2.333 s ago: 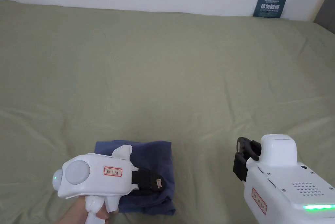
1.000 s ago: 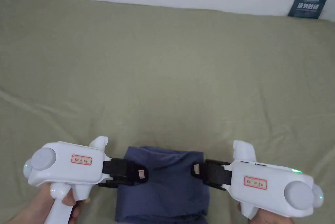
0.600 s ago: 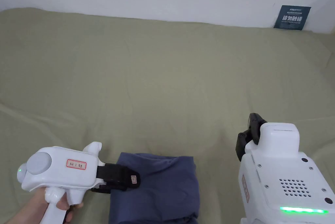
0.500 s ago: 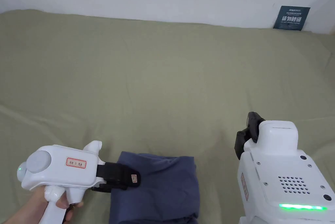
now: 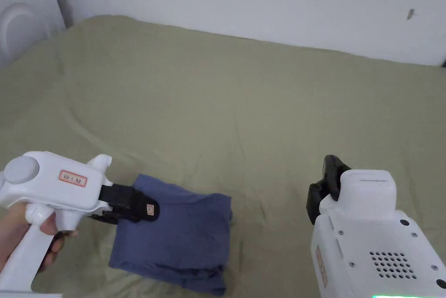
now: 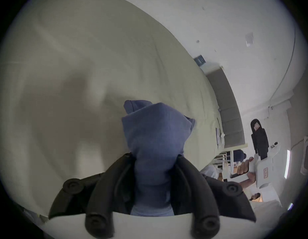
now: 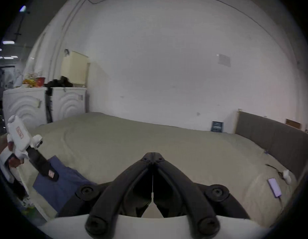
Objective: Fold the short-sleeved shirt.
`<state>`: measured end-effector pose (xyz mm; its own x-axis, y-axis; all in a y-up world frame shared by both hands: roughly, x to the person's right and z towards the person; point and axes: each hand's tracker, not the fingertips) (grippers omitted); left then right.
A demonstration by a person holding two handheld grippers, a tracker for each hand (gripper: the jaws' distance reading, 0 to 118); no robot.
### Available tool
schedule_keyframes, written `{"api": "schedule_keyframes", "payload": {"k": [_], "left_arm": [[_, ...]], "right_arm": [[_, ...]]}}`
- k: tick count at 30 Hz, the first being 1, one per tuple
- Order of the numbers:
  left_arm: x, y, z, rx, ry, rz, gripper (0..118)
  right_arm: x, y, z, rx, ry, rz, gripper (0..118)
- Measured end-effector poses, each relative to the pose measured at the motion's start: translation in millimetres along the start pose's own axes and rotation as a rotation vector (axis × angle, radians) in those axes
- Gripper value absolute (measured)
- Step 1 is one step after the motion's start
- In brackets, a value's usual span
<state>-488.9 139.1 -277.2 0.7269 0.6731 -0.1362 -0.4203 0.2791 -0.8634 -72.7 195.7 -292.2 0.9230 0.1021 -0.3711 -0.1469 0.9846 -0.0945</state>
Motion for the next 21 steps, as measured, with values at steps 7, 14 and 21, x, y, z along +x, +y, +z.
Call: {"api": "schedule_keyframes", "payload": {"k": [7,14,21], "left_arm": [[-97.0,30.5,93.3,0.091,0.125,0.081,32],[-169.1,70.8,150.2,0.071,0.174,0.077,32],[-201.1,109.4,155.7,0.023,0.198,0.071,32]], "right_arm": [[-111.0,1.5,-44.9,-0.02,0.212,-0.046,1],[-188.2,-13.7,-74.2,-0.069,0.349,-0.026,1],[-220.1,-33.9,-87.6,-0.116,0.407,0.002,1]]}}
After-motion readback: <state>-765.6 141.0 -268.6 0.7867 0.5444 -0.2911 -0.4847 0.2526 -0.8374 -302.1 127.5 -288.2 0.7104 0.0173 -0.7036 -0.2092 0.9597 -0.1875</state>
